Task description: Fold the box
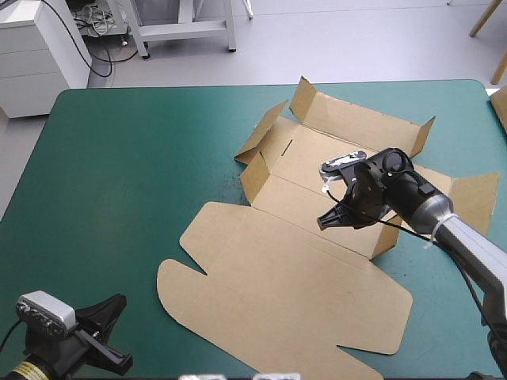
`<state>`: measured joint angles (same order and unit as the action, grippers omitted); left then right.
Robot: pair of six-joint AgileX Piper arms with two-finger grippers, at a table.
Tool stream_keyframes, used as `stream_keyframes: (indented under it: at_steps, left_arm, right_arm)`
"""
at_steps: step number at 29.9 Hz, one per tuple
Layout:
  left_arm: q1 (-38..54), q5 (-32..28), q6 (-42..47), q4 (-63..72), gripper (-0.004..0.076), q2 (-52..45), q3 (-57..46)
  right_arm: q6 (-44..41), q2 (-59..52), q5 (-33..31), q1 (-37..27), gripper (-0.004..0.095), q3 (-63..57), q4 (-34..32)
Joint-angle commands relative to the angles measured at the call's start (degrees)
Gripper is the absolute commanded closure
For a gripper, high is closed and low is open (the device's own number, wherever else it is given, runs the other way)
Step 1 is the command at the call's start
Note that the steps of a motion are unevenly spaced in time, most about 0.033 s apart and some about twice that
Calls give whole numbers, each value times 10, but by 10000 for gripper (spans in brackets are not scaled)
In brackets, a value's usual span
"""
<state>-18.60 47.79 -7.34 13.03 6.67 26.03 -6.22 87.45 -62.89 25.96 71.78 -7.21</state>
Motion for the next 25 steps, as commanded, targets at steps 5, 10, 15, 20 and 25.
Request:
stream_keyframes:
  at_steps: [5,10,15,20,25]
  left_arm:
    - [-3,-42,-1,12,731,10,13]
    - [-3,-42,-1,12,731,10,13]
    - [-3,-42,-1,12,731,10,13]
    - [-3,-42,-1,12,731,10,13]
    - [-3,-42,-1,12,731,10,13]
  right_arm:
    - [-3,-46,-41,0,910,78,-13]
    - [-12,-96,-41,0,910,104,-13]
    - [-34,-155,-41,0,910,108,-25]
    - [-62,-209,-41,0,910,108,-44]
    - [-91,-245,-42,-1,910,106,-64]
